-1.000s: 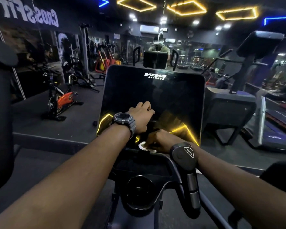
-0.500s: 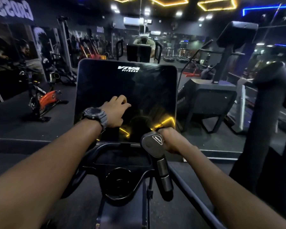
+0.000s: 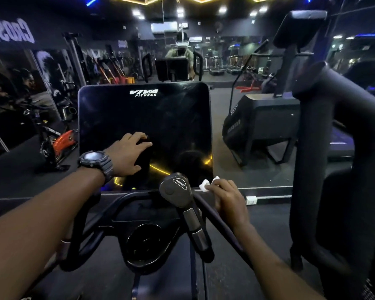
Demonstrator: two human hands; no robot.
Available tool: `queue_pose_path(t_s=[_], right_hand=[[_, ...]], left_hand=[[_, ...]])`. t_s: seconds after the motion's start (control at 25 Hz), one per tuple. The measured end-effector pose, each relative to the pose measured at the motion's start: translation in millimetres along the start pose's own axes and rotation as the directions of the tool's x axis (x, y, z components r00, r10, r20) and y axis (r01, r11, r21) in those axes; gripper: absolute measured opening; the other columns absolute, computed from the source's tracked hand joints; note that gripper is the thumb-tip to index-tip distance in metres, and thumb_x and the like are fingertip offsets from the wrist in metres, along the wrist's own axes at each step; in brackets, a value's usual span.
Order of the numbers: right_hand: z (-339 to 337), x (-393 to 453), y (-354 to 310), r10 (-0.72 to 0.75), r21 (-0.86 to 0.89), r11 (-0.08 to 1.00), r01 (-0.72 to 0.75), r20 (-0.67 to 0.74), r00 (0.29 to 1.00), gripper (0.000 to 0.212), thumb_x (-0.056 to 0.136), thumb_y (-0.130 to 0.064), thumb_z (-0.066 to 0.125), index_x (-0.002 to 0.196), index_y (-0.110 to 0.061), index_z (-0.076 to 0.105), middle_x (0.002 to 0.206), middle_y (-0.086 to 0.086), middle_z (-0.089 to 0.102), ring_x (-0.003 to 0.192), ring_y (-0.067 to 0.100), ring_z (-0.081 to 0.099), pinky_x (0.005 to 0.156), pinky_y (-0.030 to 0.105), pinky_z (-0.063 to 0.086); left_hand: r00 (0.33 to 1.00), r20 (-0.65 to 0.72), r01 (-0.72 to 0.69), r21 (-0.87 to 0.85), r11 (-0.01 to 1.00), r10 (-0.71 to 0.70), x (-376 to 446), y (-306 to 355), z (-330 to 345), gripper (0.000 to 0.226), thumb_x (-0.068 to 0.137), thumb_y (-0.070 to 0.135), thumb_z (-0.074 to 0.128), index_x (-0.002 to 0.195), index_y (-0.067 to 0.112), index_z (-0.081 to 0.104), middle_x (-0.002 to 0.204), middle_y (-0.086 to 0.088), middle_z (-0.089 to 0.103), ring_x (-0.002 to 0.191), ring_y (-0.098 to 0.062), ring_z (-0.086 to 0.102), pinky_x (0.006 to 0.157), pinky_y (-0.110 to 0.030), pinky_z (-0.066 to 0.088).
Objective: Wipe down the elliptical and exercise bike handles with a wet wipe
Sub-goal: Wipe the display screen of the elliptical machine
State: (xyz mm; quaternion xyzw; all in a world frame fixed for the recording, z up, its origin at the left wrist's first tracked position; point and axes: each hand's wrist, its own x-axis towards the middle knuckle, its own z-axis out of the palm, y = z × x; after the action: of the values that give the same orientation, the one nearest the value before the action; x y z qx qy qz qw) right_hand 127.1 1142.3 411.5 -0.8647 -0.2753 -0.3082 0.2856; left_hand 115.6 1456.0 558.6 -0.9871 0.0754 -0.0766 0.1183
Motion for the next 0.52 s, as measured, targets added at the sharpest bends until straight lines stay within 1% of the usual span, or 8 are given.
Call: queue_pose_path(t_s=[0.08, 0.12, 0.16, 0.28, 0.32, 0.4, 0.44, 0.52], right_hand=[[2.5, 8.7, -14.4, -0.03, -0.01, 0.999, 0.031, 0.011, 0.999, 0.019, 0.093, -0.033, 0.065, 0.099, -0.017, 0.075, 0.101, -0.006, 0.065, 0.086, 0.018, 0.056, 0.068, 0.03, 0.05], [8.7, 19.8, -27.2, -0.079, -0.003, 0.997, 0.08, 0.1, 0.992, 0.013, 0.088, -0.021, 0.071, 0.099, -0.016, 0.075, 0.101, -0.005, 0.066, 0.087, 0.019, 0.057, 0.07, 0.031, 0.05], [14.2, 37.0, -38.6, -0.101, 0.029, 0.995, 0.096, 0.258, 0.961, 0.013, 0.087, -0.016, 0.07, 0.099, -0.014, 0.073, 0.102, -0.001, 0.067, 0.089, 0.022, 0.059, 0.073, 0.033, 0.051], [19.8, 95.1, -60.1, -0.156, 0.102, 0.988, 0.119, 0.586, 0.795, 0.011, 0.09, -0.02, 0.062, 0.09, -0.01, 0.068, 0.095, 0.008, 0.069, 0.087, 0.027, 0.066, 0.078, 0.043, 0.055], [24.9, 110.3, -67.3, -0.204, 0.089, 0.977, 0.194, 0.659, 0.724, 0.014, 0.092, -0.02, 0.061, 0.09, -0.009, 0.069, 0.093, 0.008, 0.07, 0.087, 0.026, 0.067, 0.078, 0.042, 0.055], [35.6, 134.8, -88.8, -0.238, 0.078, 0.954, 0.29, 0.786, 0.57, 0.021, 0.094, -0.016, 0.06, 0.104, -0.003, 0.073, 0.104, 0.011, 0.071, 0.094, 0.022, 0.065, 0.078, 0.026, 0.052], [39.3, 143.1, -103.3, -0.261, 0.12, 0.95, 0.287, 0.811, 0.524, 0.023, 0.095, -0.013, 0.06, 0.111, -0.001, 0.071, 0.109, 0.013, 0.07, 0.096, 0.019, 0.063, 0.074, 0.015, 0.047], [48.6, 155.0, -120.5, -0.379, 0.236, 0.912, 0.335, 0.796, 0.471, 0.023, 0.092, -0.016, 0.066, 0.113, -0.007, 0.072, 0.108, 0.007, 0.071, 0.09, 0.011, 0.06, 0.07, 0.013, 0.042]], left_hand=[[1.0, -0.02, 0.002, -0.034, 0.999, -0.003, 1.0, 0.5, 0.4, 0.082, 0.085, 0.036, 0.071, 0.153, 0.028, 0.026, 0.154, 0.0, 0.016, 0.135, -0.022, 0.028, 0.105, -0.039, 0.044], [1.0, -0.022, 0.004, -0.045, 0.999, -0.005, 1.7, 0.6, -0.1, 0.082, 0.085, 0.035, 0.071, 0.153, 0.028, 0.027, 0.152, 0.0, 0.018, 0.133, -0.021, 0.029, 0.105, -0.038, 0.045], [1.0, -0.019, 0.005, -0.054, 0.999, -0.006, 1.9, 1.0, -1.2, 0.081, 0.085, 0.034, 0.071, 0.153, 0.028, 0.027, 0.151, 0.001, 0.02, 0.132, -0.021, 0.031, 0.104, -0.037, 0.045], [1.0, -0.011, 0.014, -0.081, 0.997, -0.015, 1.7, 3.1, -3.9, 0.077, 0.086, 0.029, 0.069, 0.152, 0.028, 0.029, 0.146, 0.002, 0.025, 0.129, -0.02, 0.033, 0.103, -0.037, 0.044], [1.0, -0.009, 0.023, -0.098, 0.995, -0.024, 1.3, 2.6, -3.8, 0.075, 0.087, 0.025, 0.068, 0.152, 0.028, 0.029, 0.144, 0.003, 0.026, 0.128, -0.02, 0.033, 0.104, -0.038, 0.043], [0.999, -0.007, 0.044, -0.142, 0.989, -0.046, 0.6, 0.0, -4.3, 0.073, 0.086, 0.017, 0.063, 0.15, 0.027, 0.032, 0.141, 0.002, 0.028, 0.126, -0.021, 0.035, 0.104, -0.039, 0.042], [0.999, -0.007, 0.052, -0.156, 0.986, -0.054, -0.1, -1.6, -4.7, 0.072, 0.085, 0.013, 0.061, 0.15, 0.027, 0.033, 0.14, 0.001, 0.03, 0.126, -0.022, 0.035, 0.103, -0.04, 0.042], [0.998, -0.007, 0.053, -0.173, 0.984, -0.055, 0.6, -1.4, -5.6, 0.071, 0.084, 0.008, 0.058, 0.148, 0.026, 0.036, 0.138, -0.001, 0.031, 0.125, -0.025, 0.035, 0.102, -0.042, 0.042]])
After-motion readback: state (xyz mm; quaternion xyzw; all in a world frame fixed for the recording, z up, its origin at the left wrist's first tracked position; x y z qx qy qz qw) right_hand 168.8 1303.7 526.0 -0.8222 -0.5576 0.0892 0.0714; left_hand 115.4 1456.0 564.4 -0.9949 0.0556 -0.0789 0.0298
